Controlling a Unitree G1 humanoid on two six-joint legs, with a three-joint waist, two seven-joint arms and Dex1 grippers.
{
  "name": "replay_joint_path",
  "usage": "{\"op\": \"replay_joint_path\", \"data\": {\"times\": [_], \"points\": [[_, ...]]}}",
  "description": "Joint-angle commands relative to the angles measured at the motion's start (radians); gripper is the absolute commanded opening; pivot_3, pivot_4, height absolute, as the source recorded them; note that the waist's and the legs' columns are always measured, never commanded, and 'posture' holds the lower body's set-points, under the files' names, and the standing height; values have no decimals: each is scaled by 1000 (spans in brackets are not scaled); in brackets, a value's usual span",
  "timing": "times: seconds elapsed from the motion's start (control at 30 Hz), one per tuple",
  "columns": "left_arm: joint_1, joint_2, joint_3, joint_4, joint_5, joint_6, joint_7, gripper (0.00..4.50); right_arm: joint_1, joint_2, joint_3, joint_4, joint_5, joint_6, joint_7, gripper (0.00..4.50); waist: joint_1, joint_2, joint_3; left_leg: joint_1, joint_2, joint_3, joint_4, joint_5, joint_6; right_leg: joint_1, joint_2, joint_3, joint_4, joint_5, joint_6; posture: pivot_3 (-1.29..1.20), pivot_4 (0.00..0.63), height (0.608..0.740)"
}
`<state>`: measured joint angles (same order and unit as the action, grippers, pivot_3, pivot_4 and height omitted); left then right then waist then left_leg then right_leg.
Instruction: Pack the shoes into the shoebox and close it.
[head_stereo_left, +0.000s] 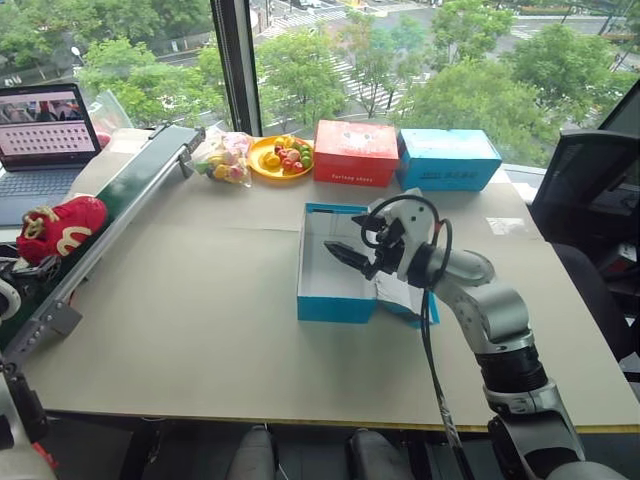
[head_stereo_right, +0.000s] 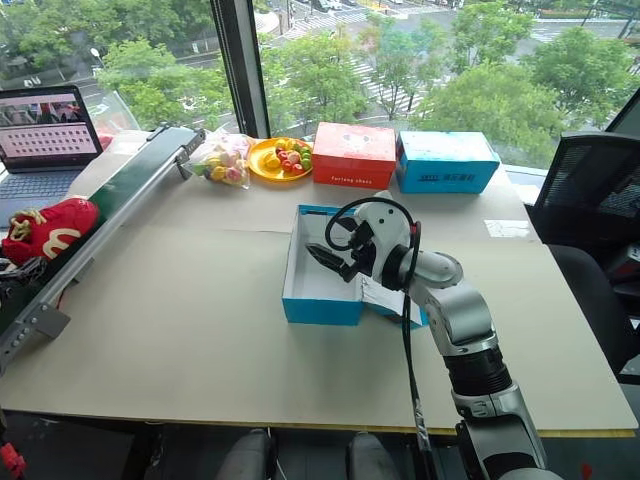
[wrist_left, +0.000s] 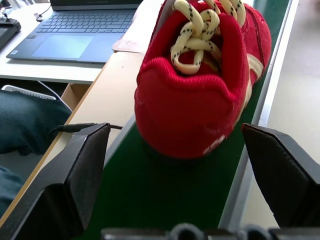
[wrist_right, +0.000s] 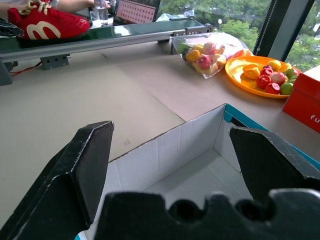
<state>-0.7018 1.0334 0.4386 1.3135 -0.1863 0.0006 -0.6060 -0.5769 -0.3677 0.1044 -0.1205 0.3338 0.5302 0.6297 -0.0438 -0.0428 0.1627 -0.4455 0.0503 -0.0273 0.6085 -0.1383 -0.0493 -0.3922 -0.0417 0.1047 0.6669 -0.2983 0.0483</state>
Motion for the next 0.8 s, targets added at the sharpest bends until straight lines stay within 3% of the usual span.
{"op": "replay_joint_path", "data": {"times": [0.03,0.1,0.2,0.33,0.47,0.67,0.8], "points": [[13,36,21,2,-8,-5,10,4500,-23,-13,-24,-15,-6,-22,6,4408,1,0,0,0,0,0,0,0,0,0,0,0,0,0,0,0,150,739],[21,32,17,2,-4,-2,0,4500,-22,-15,-24,-16,-8,-22,7,4408,1,0,0,0,0,0,0,0,0,0,0,0,0,0,0,0,150,739],[35,15,11,0,-3,3,-24,3835,-25,-21,-26,-15,-12,-21,7,4500,5,0,0,0,0,0,0,0,0,0,0,0,1,0,0,0,150,739],[47,-9,12,-6,-8,1,-43,2582,-26,-32,-27,-13,-18,-19,11,4500,23,0,0,1,0,0,0,0,0,1,-1,-2,2,0,0,0,150,739],[41,-27,17,-18,-23,-1,-69,1894,-24,-39,-27,-15,-21,-19,13,4500,39,0,0,2,0,0,1,1,-1,3,-2,-5,2,-1,-1,0,150,739],[-20,-81,2,-95,-53,25,-183,1642,-32,-23,-48,-19,10,2,4,4500,61,1,0,1,1,0,1,2,-1,4,-2,-7,2,-1,-1,0,150,739],[-58,-163,-16,-301,-116,114,-259,1642,-57,11,-115,-22,91,59,-18,4500,80,1,1,-2,2,0,1,6,-4,4,-3,-12,2,-1,-1,0,150,739]]}}
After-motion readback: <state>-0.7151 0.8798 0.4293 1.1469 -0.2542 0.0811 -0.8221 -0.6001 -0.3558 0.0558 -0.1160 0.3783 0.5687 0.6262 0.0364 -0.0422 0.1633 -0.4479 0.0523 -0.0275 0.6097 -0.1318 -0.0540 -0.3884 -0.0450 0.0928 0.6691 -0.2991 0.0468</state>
